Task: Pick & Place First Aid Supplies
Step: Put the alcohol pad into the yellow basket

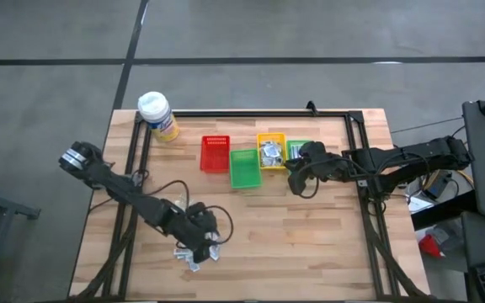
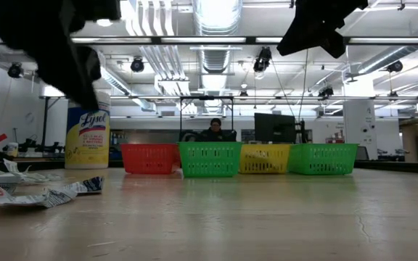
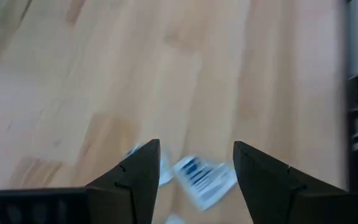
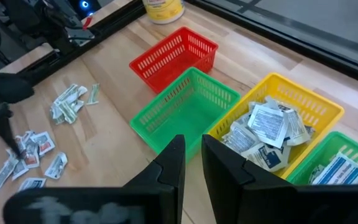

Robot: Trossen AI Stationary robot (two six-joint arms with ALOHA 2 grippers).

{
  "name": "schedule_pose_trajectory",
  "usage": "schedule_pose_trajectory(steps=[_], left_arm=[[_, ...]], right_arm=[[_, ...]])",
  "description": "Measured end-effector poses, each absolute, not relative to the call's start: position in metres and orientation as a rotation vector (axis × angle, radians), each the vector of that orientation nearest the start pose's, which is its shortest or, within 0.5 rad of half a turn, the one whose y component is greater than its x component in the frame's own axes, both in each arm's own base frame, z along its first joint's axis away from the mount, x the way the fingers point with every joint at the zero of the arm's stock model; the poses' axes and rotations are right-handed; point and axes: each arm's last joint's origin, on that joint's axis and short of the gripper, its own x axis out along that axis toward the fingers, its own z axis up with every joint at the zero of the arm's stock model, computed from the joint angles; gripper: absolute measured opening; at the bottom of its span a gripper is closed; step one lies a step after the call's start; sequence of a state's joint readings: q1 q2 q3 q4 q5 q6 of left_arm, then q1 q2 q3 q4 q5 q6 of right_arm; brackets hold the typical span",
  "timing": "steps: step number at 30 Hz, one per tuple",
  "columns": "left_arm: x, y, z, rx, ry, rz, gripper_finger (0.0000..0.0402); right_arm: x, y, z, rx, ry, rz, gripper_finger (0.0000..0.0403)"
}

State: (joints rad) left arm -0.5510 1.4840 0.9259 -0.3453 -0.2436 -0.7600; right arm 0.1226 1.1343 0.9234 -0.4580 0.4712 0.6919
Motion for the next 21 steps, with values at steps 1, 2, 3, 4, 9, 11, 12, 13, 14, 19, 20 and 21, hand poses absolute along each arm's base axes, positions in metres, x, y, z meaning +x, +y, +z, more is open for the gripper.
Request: schedule_pose_trajectory(steps=[1, 2, 3, 4, 9, 11, 12, 13, 14, 19, 20, 21], left_arm=[[0.256, -0.149, 0.208, -0.34, 0.912, 0.057, 0.0197], [0.256, -0.149, 0.204, -0.327, 0.932, 0.065, 0.0197], [0.256, -0.149, 0.201, -0.317, 0.948, 0.073, 0.0197], [0.257, -0.149, 0.199, -0.311, 0.958, 0.078, 0.0197], [0.26, -0.151, 0.186, -0.28, 1.002, 0.099, 0.0197], [0.26, -0.152, 0.183, -0.255, 1.008, 0.094, 0.0197], [0.261, -0.152, 0.181, -0.24, 1.008, 0.094, 0.0197], [0.262, -0.152, 0.18, -0.222, 1.009, 0.096, 0.0197], [0.262, -0.152, 0.178, -0.206, 1.009, 0.103, 0.0197], [0.264, -0.149, 0.176, -0.151, 0.978, 0.151, 0.0197], [0.265, -0.148, 0.176, -0.142, 0.98, 0.15, 0.0197], [0.265, -0.147, 0.175, -0.135, 0.982, 0.149, 0.0197]], right_arm=[[0.234, 0.016, 0.292, 0.462, 0.496, -0.537, 0.0052], [0.234, 0.016, 0.292, 0.462, 0.496, -0.537, 0.0052], [0.234, 0.016, 0.292, 0.461, 0.496, -0.537, 0.0052], [0.234, 0.016, 0.292, 0.461, 0.496, -0.537, 0.0052], [0.234, 0.016, 0.292, 0.461, 0.497, -0.537, 0.0052], [0.234, 0.016, 0.292, 0.461, 0.496, -0.537, 0.0052], [0.234, 0.016, 0.292, 0.461, 0.497, -0.537, 0.0052], [0.234, 0.016, 0.292, 0.461, 0.497, -0.537, 0.0052], [0.234, 0.016, 0.292, 0.46, 0.498, -0.537, 0.0052], [0.234, 0.016, 0.292, 0.46, 0.498, -0.537, 0.0052], [0.234, 0.016, 0.292, 0.46, 0.498, -0.537, 0.0052], [0.234, 0.016, 0.291, 0.46, 0.499, -0.537, 0.0052]])
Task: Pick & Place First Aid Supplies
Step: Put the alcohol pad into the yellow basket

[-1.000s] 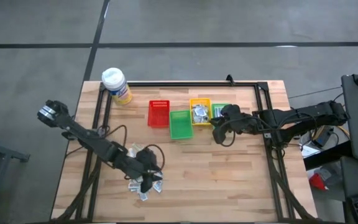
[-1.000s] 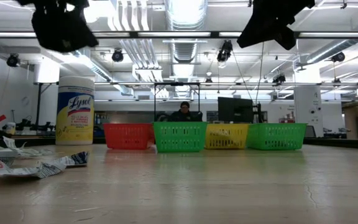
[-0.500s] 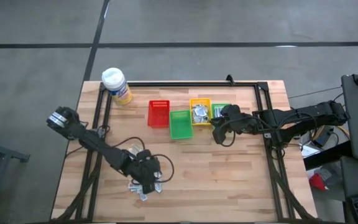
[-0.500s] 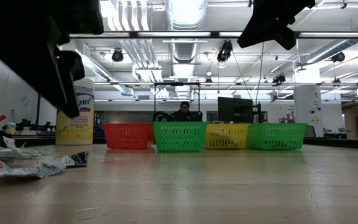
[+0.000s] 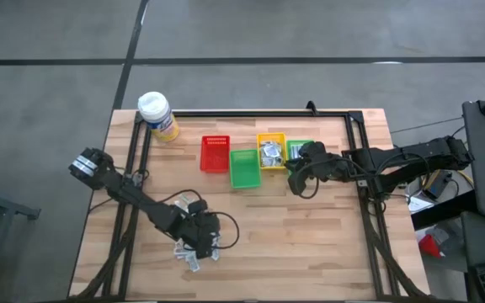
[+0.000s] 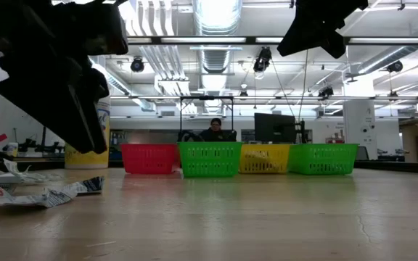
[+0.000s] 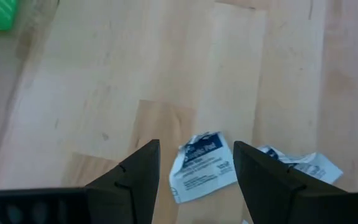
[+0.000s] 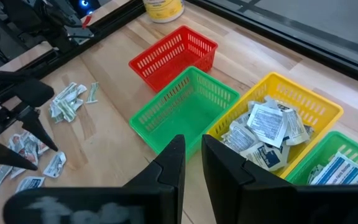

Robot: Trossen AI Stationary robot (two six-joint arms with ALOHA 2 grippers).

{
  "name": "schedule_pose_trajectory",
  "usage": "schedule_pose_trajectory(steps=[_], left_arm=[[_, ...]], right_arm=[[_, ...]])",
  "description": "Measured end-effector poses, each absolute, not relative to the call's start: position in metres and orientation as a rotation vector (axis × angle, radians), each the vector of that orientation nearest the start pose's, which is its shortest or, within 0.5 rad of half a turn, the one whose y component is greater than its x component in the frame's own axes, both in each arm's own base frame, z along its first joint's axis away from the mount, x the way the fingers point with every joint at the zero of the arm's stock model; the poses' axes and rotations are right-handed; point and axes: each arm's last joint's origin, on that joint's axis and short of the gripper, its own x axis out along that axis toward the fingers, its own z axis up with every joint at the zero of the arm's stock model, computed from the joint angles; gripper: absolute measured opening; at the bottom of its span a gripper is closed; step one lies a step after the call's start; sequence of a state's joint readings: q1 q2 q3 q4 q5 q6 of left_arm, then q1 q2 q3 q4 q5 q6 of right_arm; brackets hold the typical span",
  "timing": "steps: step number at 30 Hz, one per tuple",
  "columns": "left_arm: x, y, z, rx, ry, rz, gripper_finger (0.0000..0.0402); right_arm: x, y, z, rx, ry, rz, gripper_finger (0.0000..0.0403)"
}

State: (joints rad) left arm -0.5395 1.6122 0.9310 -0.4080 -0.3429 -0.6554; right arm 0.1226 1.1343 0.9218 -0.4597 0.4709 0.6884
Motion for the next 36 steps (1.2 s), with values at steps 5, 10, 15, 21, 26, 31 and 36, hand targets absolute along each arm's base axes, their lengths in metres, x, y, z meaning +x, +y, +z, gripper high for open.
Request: schedule_pose_trajectory(steps=[5, 10, 15, 21, 26, 31, 36], left_arm=[[0.265, -0.143, 0.174, -0.107, 1.002, 0.155, 0.0197], [0.266, -0.142, 0.172, -0.095, 1.01, 0.158, 0.0197], [0.27, -0.143, 0.159, -0.063, 1.038, 0.161, 0.0197], [0.273, -0.144, 0.144, -0.043, 1.075, 0.178, 0.0197], [0.274, -0.144, 0.141, -0.059, 1.082, 0.192, 0.0197], [0.274, -0.144, 0.142, -0.071, 1.081, 0.194, 0.0195], [0.276, -0.145, 0.145, -0.08, 1.077, 0.187, 0.017]], right_arm=[[0.234, 0.016, 0.291, 0.46, 0.498, -0.538, 0.0052], [0.234, 0.016, 0.291, 0.46, 0.499, -0.538, 0.0052], [0.234, 0.016, 0.291, 0.46, 0.499, -0.538, 0.0052], [0.234, 0.015, 0.291, 0.459, 0.501, -0.539, 0.0052], [0.234, 0.015, 0.291, 0.458, 0.502, -0.539, 0.0052], [0.233, 0.015, 0.289, 0.456, 0.508, -0.54, 0.0052], [0.233, 0.015, 0.285, 0.452, 0.518, -0.544, 0.0052]])
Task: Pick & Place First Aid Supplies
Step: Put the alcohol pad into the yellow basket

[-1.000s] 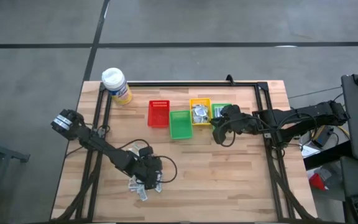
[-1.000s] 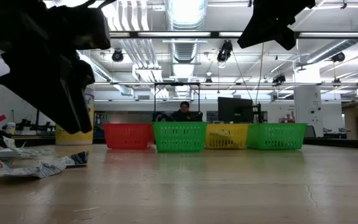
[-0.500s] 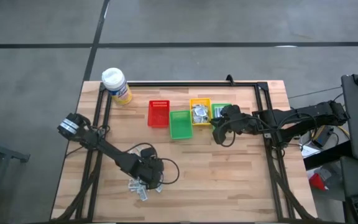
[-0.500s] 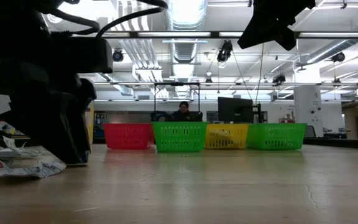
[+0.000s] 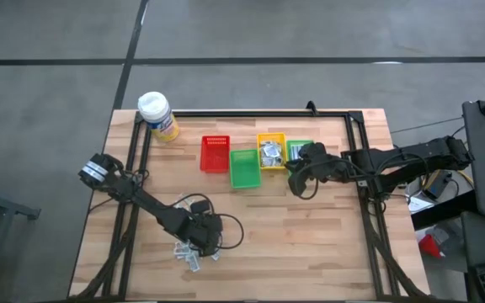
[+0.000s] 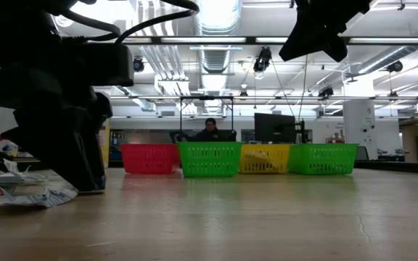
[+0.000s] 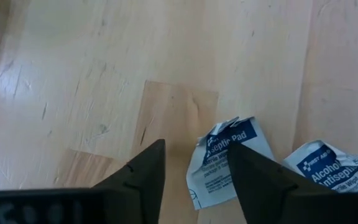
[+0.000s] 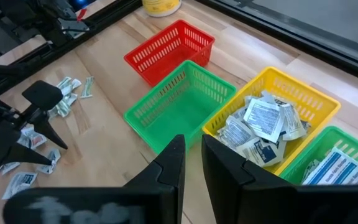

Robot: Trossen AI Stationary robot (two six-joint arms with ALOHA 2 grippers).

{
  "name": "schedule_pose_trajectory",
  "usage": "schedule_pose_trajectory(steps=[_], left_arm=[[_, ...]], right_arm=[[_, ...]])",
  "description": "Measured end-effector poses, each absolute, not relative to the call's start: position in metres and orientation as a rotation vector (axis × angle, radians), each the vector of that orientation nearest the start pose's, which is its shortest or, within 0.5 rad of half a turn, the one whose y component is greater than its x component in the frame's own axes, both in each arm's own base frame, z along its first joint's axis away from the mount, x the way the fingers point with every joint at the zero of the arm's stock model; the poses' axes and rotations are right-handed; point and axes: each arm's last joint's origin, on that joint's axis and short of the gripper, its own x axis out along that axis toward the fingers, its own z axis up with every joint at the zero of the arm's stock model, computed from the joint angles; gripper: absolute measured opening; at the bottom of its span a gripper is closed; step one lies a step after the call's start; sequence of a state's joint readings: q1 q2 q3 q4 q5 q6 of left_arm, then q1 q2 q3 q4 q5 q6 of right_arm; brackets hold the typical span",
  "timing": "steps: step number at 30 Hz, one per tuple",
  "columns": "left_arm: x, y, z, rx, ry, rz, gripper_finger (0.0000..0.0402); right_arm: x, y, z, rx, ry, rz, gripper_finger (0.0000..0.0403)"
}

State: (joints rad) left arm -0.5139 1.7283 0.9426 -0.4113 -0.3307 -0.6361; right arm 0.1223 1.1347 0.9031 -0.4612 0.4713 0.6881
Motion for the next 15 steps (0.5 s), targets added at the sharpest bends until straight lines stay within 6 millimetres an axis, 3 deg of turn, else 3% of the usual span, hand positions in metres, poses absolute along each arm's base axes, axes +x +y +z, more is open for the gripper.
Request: schedule_pose_trajectory(steps=[15], left_arm=[[0.281, -0.139, 0.145, -0.1, 1.063, 0.204, 0.005]], right_arm=[[0.23, 0.015, 0.272, 0.461, 0.549, -0.552, 0.0052]])
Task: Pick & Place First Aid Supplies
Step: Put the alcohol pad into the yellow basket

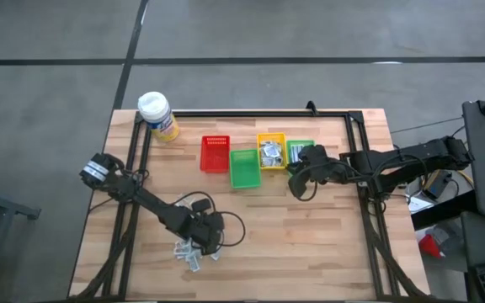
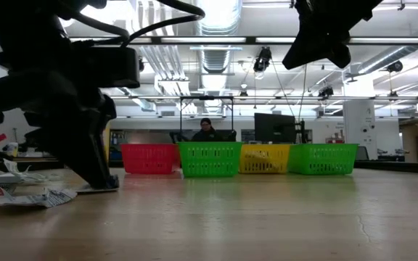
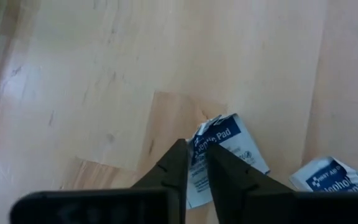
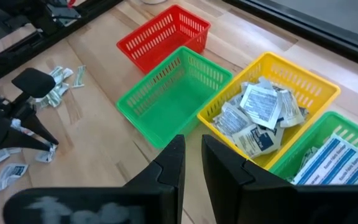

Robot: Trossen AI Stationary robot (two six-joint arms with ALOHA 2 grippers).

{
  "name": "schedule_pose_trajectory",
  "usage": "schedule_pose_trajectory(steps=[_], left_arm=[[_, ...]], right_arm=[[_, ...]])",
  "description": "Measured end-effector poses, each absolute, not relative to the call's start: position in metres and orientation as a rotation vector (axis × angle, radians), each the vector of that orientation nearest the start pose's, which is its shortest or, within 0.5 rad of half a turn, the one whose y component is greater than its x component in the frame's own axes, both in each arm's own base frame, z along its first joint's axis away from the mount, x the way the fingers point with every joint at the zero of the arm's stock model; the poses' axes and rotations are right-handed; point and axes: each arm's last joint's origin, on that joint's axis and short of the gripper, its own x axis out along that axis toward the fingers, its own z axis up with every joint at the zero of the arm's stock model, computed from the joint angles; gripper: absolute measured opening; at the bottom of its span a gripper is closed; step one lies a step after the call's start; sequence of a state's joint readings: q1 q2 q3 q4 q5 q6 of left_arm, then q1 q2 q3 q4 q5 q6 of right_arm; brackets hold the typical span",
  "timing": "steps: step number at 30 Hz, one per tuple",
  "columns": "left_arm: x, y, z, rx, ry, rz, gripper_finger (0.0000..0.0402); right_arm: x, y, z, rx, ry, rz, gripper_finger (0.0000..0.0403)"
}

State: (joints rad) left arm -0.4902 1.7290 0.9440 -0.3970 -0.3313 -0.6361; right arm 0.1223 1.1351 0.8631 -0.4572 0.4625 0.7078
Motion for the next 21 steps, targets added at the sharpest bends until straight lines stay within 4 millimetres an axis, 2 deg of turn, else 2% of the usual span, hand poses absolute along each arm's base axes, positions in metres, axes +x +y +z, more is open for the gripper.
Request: schedule_pose_trajectory(steps=[6, 13, 21], left_arm=[[0.285, -0.131, 0.146, -0.115, 1.059, 0.23, 0.0006], [0.288, -0.123, 0.149, -0.136, 1.046, 0.252, 0.0001], [0.29, -0.112, 0.179, -0.195, 0.923, 0.26, 0.0]], right_arm=[[0.23, 0.015, 0.272, 0.461, 0.549, -0.552, 0.0052], [0.23, 0.015, 0.273, 0.461, 0.549, -0.552, 0.0052], [0.231, 0.017, 0.272, 0.481, 0.57, -0.509, 0.0052]])
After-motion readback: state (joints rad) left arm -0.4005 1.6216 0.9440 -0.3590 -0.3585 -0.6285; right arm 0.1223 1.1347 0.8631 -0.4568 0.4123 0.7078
